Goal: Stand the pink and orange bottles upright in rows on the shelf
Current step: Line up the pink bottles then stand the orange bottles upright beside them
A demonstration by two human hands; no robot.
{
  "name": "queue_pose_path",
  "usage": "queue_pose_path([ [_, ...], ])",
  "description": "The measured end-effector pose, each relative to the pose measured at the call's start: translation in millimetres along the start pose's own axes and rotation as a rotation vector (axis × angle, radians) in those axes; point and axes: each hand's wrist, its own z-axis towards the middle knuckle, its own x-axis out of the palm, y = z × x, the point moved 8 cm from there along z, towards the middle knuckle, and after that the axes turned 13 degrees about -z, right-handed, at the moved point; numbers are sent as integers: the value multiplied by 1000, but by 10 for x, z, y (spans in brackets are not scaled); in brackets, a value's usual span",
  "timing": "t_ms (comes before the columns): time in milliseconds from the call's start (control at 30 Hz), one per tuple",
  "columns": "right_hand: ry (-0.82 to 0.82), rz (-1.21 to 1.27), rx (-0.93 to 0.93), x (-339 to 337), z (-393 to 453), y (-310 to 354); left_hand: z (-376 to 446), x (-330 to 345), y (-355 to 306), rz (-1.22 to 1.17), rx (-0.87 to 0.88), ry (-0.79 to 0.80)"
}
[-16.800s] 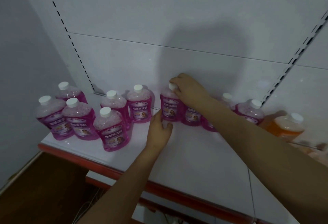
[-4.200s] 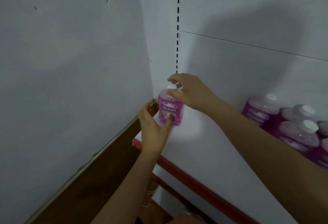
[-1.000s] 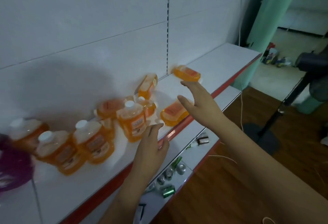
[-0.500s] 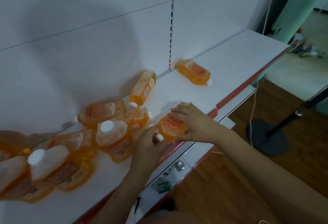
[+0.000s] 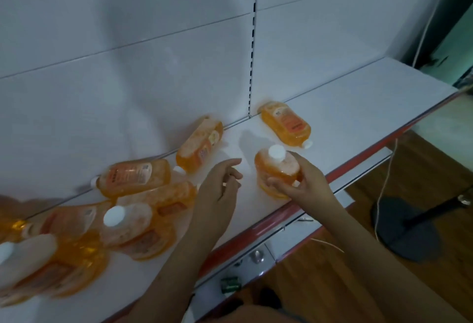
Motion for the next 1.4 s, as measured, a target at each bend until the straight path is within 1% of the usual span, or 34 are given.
queue_pose_path([
  [67,68,129,38,-54,79,-108,54,251,208,101,-102,130],
  [100,110,169,31,-56,108,-124,86,386,254,124,-121,190],
  [167,180,227,12,-32,155,-113,170,616,245,31,-109,260],
  [200,205,260,10,-33,191,-85,210,686,201,-34,-90,269],
  [267,262,308,-14,-44,305,6,314,704,207,-98,-109,216],
  [333,301,241,-76,-65,488,106,463,608,301,-113,-145,107],
  [433,286,-84,-190,-145,883,265,760,474,353,-66,-148,-10],
  [500,206,-305,-260,-221,1173,376,1016,415,319,-24,-104,-87],
  [533,173,-379,-294,-232,1301,436,1144,393,298,5,-89,-128],
  [600,138,-421,-308,-230,1541,513,1387,349,301,69,-86,-220],
  [667,124,-406,-315,-183,1740,553,1582,324,341,103,-109,-289],
  [767,142,-329,-333,-90,1964,511,1773,297,407,74,-132,-359],
  [900,192,-300,-345,26,2126,396,1906,314,530,77,-193,-379],
  [1033,192,-263,-324,79,2193,365,1912,349,512,129,-193,-361],
  [1133,180,-272,-312,110,2207,379,1810,347,461,166,-203,-419],
  [1200,198,-312,-314,104,2222,389,1616,413,380,173,-191,-472],
  [1233,211,-337,-323,91,2223,389,1505,482,353,192,-191,-468],
  [1300,204,-355,-341,14,2200,377,1310,650,358,240,-202,-426],
  [1333,173,-350,-336,-60,2180,347,1251,738,374,262,-194,-383],
  [1400,103,-342,-270,-230,2131,192,1212,878,438,308,-157,-291],
])
